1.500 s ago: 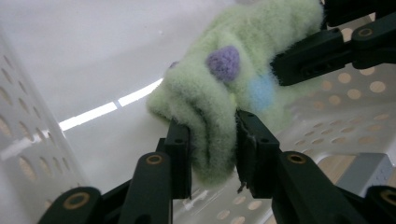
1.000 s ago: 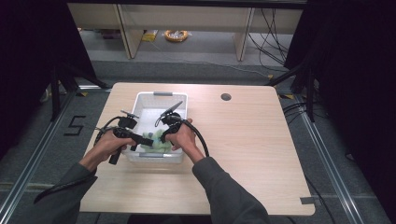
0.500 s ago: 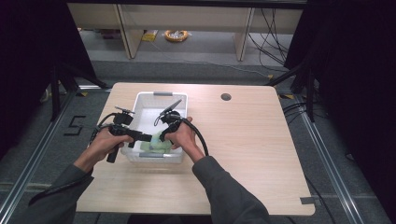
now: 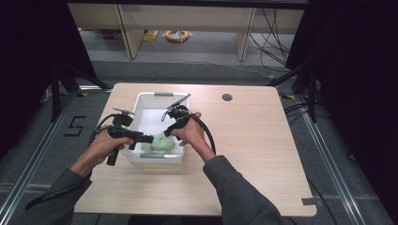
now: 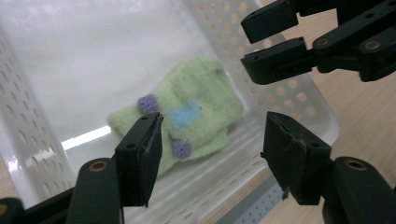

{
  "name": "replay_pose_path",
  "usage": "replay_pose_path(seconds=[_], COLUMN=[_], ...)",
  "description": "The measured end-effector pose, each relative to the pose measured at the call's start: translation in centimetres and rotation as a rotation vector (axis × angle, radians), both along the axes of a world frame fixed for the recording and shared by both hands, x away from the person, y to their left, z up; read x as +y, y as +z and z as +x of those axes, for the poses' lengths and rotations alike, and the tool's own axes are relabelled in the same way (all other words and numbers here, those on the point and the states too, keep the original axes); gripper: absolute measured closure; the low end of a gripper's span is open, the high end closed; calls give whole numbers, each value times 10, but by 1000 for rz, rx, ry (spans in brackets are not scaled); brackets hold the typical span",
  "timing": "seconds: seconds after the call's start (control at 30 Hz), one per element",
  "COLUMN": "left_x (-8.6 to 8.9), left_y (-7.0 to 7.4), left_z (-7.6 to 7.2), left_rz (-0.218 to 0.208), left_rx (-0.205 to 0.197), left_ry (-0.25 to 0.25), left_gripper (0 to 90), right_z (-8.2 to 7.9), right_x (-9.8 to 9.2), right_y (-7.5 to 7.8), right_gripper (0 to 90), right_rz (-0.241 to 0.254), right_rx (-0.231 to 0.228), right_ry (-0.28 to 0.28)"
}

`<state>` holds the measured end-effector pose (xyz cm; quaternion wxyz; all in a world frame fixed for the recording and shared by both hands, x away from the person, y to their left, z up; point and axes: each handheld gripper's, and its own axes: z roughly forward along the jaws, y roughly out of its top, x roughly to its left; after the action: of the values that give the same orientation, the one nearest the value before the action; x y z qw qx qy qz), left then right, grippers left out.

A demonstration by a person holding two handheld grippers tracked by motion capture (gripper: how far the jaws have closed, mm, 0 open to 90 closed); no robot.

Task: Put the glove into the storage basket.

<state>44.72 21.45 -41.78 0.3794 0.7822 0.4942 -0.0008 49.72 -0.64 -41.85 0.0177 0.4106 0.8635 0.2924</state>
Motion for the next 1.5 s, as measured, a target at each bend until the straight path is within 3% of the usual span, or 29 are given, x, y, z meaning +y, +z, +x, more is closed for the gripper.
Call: replay_pose_path(seconds=[0.33, 0.43, 0.57, 0.7, 1.0, 1.5], left_x=[-10, -13, -20, -31, -44, -59], left_y=[7, 11, 15, 17, 18, 16], left_z=[-15, -22, -30, -41, -56, -75], left_rz=[-43, -57, -76, -88, -124, -118], left_rx=[-33, -42, -61, -68, -80, -136], left_ry=[-18, -34, -55, -85, -137, -179], left_gripper=[320, 315, 303, 281, 235, 220], right_z=[-13, -18, -24, -33, -50, -76], right_x=[-29, -39, -51, -65, -86, -124], right_y=[19, 23, 26, 30, 38, 41], right_gripper=[407, 400, 388, 374, 350, 334], right_rz=[74, 97, 122, 150, 194, 250], right_rx=[-46, -41, -72, -73, -128, -172], right_ry=[9, 8, 32, 15, 41, 17])
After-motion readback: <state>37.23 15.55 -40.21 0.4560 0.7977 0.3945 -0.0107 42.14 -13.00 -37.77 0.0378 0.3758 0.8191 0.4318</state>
